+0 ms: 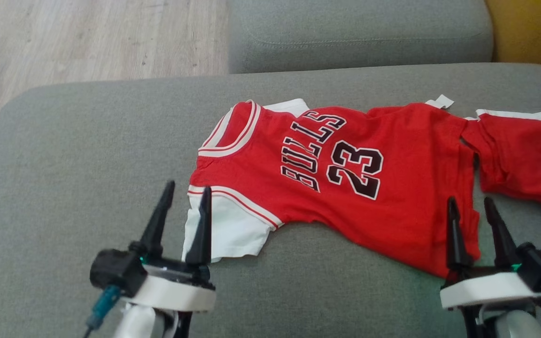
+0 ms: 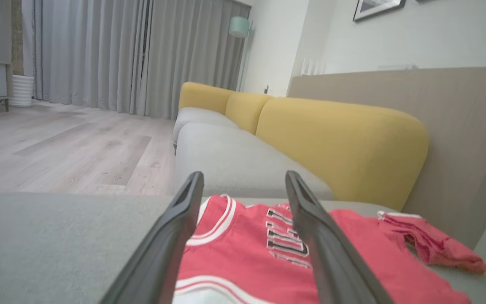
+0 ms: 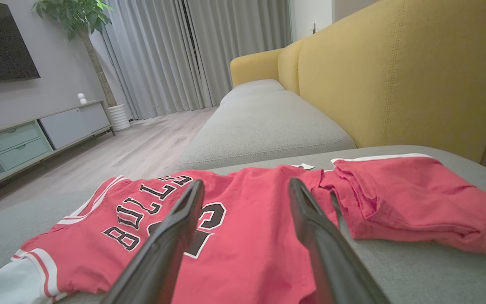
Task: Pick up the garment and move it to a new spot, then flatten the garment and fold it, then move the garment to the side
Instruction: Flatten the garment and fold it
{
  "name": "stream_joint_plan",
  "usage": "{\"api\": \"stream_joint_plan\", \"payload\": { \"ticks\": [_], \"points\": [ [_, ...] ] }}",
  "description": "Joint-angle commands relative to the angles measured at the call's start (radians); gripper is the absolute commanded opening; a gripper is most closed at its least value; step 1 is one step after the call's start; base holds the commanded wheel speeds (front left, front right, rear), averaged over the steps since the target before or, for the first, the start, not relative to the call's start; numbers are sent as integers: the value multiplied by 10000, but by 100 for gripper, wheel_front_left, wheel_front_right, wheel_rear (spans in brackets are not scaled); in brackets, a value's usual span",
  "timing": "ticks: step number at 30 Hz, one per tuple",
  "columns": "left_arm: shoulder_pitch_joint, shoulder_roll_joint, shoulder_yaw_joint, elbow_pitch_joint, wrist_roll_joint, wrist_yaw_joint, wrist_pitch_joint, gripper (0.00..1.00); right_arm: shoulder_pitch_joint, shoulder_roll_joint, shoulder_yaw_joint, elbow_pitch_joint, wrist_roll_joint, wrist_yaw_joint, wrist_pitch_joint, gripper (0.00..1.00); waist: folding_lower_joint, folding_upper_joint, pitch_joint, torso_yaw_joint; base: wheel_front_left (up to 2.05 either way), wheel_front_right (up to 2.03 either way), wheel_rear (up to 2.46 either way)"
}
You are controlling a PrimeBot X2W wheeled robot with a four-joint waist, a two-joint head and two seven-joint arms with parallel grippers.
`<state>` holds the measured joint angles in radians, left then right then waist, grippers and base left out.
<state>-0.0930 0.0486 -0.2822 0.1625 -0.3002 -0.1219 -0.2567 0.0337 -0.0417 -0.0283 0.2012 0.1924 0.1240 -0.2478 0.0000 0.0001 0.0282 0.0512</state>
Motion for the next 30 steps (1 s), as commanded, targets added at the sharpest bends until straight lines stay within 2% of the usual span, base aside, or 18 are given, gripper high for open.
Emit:
{"api": "stream_joint_plan", "payload": {
  "ticks": [1, 4, 10, 14, 20, 25, 30],
  "points": [
    [-170, 16, 264, 48, 178, 119, -51, 100, -415, -86, 200, -360, -55, 67, -129, 100, 0, -1, 41, 23, 0, 0, 0],
    [-258, 34, 155, 1064, 350, 299, 131, 100, -441, -86, 193, -372, -59, 67, -134, 100, 0, -1, 152, 31, 0, 0, 0],
    [-582, 74, 164, 2506, 362, 703, 1175, 100, -472, -86, 187, -404, -45, 67, -137, 100, 0, -1, 347, -46, 0, 0, 0],
    [-827, 189, 189, 3107, 558, 1119, 1531, 100, -520, -86, 183, -401, -72, 67, -138, 100, 0, -1, 482, -141, 0, 0, 0],
    [-1050, 173, 227, 3623, 490, 1425, 1983, 100, -595, -86, -7, -385, -218, 67, -138, 100, 0, -1, 677, -244, 0, 0, 0],
    [-1240, 191, 173, 4085, 440, 1547, 2572, 100, -694, -86, -27, -428, -217, 67, -138, 100, 0, -1, 849, -320, 0, 0, 0],
    [-1281, 186, -1, 4324, 314, 1383, 3198, 100, -752, -85, -90, -442, -211, 67, -139, 100, 0, -1, 889, -355, 0, 0, 0]
  ]
}}
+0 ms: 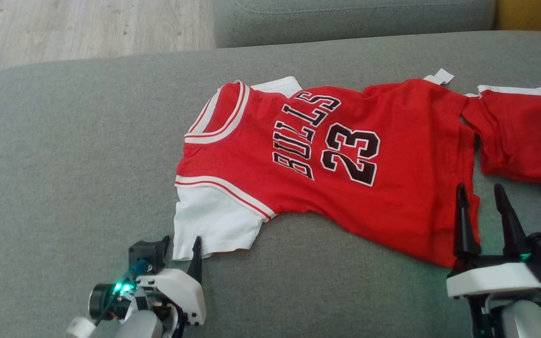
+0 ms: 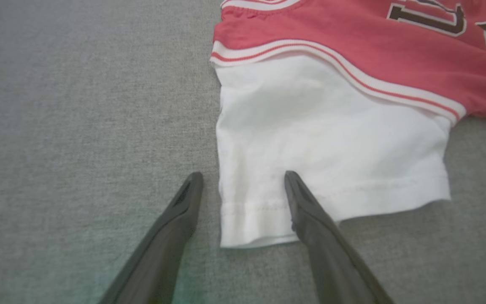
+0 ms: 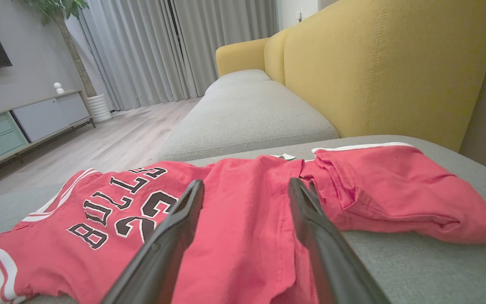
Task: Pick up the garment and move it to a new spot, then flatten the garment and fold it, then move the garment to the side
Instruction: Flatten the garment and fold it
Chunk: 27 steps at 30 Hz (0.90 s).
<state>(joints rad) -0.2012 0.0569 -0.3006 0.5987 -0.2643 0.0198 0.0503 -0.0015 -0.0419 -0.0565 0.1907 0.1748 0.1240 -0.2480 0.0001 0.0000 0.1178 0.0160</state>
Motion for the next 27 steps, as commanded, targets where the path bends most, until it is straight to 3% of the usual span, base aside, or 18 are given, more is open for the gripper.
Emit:
{"api": "stream_joint_plan", "payload": {
  "ticks": [1, 2, 3, 7, 11, 15, 22, 27],
  "points": [
    [-189, 102, 142, -9, -76, -88, 245, 100, -407, -84, 178, -328, -37, 67, -137, 100, -1, 0, -18, -5, 0, 0, 0],
    [-184, 102, 116, -1, -111, -136, 318, 68, -411, -84, 165, -316, -39, 67, -137, 100, -1, 0, -37, -5, 0, 0, 0],
    [-174, 100, 94, -16, -143, -176, 349, 0, -414, -84, 153, -300, -42, 67, -137, 100, -1, 0, -58, -3, 0, 0, 0],
    [-173, 82, 271, -411, -356, -151, -250, 0, -423, -84, 127, -185, -69, 67, -137, 100, -1, 0, -147, -16, 0, 0, 0],
    [-192, 78, 677, -1108, -597, -90, -1834, 0, -193, -83, 189, 413, -206, 67, -126, 100, -1, 0, -326, -103, 0, 0, 0],
    [-188, 110, 981, -1565, -649, 49, -2706, 0, 105, -83, 320, 980, -340, 67, 110, 100, -1, 0, -478, -223, 0, 0, 0],
    [0, 80, 1240, -2217, -616, 165, -3080, 0, 387, -83, 186, 1794, -281, 67, 755, 100, -1, 0, -639, -346, 0, 0, 0],
    [108, 58, 1071, -2225, -543, 63, -3104, 0, 437, -83, 594, 2209, 418, 67, 1378, 100, -1, 0, -643, -313, 0, 0, 0]
  ]
}}
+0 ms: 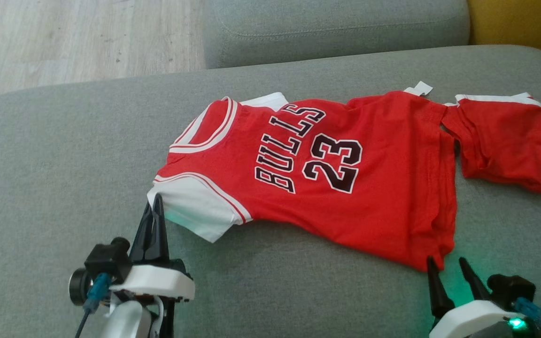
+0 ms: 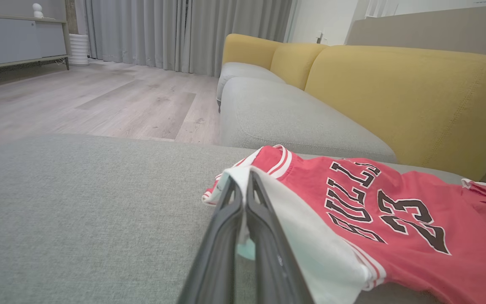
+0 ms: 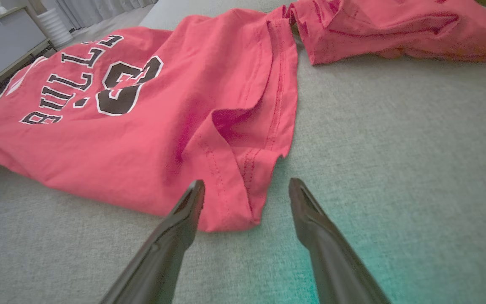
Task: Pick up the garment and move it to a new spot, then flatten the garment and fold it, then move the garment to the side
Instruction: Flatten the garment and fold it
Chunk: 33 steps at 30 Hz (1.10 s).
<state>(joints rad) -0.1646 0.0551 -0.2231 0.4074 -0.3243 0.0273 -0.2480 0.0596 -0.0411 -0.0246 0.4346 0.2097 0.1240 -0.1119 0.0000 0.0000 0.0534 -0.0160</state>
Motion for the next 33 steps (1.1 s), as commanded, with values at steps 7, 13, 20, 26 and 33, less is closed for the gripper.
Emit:
{"api": "stream_joint_plan", "payload": {
  "ticks": [7, 13, 20, 26, 33],
  "points": [
    [-230, 66, 256, -250, 77, -46, -130, 0, -238, -91, 422, 121, 495, 67, 450, 100, 0, 0, -31, 41, 0, 0, 0],
    [-272, 56, 229, -291, 88, -58, -134, 0, -480, -91, 323, 580, 651, 67, 517, 100, 0, 0, 25, 116, 0, 0, 0],
    [-290, 49, 270, -306, 113, -77, -136, 0, -882, -91, 667, 1068, 1016, 67, 247, 100, 0, 0, 149, 203, 0, 0, 0],
    [-337, 42, 295, -314, 126, -99, -136, 0, -1189, -91, 834, 1491, 1213, 67, -5, 100, 0, 0, 235, 279, 0, 0, 0],
    [-460, 35, 305, -320, 155, -111, -137, 0, -1480, -91, 1016, 1937, 1265, 67, -103, 0, 0, 0, 373, 374, 0, 0, 0]
  ]
}}
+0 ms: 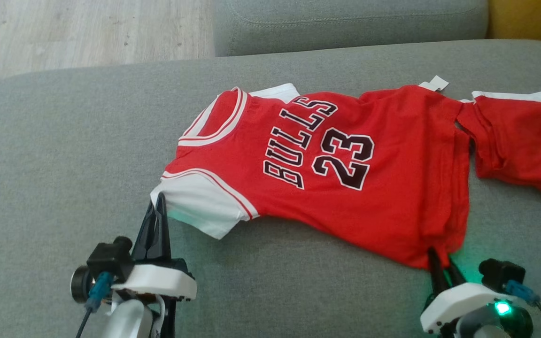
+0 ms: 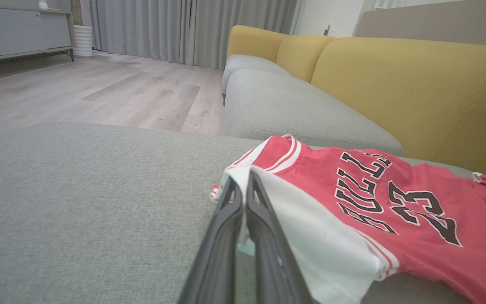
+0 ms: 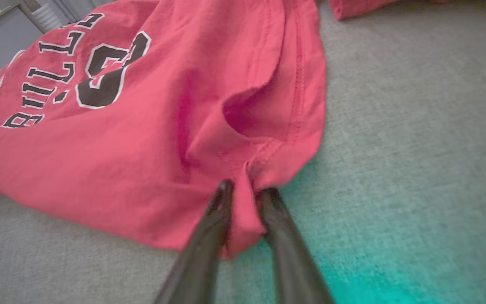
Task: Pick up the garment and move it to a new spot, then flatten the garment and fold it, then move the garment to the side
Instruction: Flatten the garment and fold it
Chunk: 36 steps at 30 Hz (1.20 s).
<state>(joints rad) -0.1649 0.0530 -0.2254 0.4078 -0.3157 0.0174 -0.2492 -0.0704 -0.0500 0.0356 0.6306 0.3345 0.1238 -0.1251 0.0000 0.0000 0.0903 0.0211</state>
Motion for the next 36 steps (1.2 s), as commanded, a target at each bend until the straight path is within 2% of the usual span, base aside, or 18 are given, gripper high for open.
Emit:
{"api": "stream_joint_plan", "payload": {
  "ticks": [1, 8, 16, 22, 26, 31, 36],
  "points": [
    [-470, 54, 346, -324, 47, -11, -125, 0, -204, -3, 419, 11, 18, 69, -7, 0, 0, 0, 12, 8, 0, 0, 0],
    [-460, 64, 466, -378, 5, -11, -125, 0, -370, -3, 345, -242, -179, 69, -331, 0, 0, 0, -131, -59, 0, 0, 0],
    [-545, 13, 935, -1162, -924, -222, -125, 0, -683, -87, 504, -2228, -690, 69, -174, 0, 0, 0, -524, -196, 0, 0, 0],
    [-1188, -7, 1171, -2348, -1778, -381, -61, 0, -1486, -678, 525, -4756, -623, 69, 670, 0, 0, 0, -884, -293, 0, 0, 0],
    [-2126, -12, 1412, -3415, -2374, -296, 247, 0, -2476, -1224, 513, -6165, -308, 69, 1480, 0, 0, 0, -1096, -309, 0, 0, 0],
    [-3551, 34, 1661, -4819, -2735, -64, 786, 0, -3920, -1888, 680, -7218, 31, 69, 2365, 0, 0, 0, -1279, -319, 0, 0, 0],
    [-4376, 135, 1744, -6187, -2962, 288, 1616, 0, -4849, -1991, 710, -8053, 183, 69, 3123, 0, 0, 0, -1387, -308, 0, 0, 0]
  ]
}}
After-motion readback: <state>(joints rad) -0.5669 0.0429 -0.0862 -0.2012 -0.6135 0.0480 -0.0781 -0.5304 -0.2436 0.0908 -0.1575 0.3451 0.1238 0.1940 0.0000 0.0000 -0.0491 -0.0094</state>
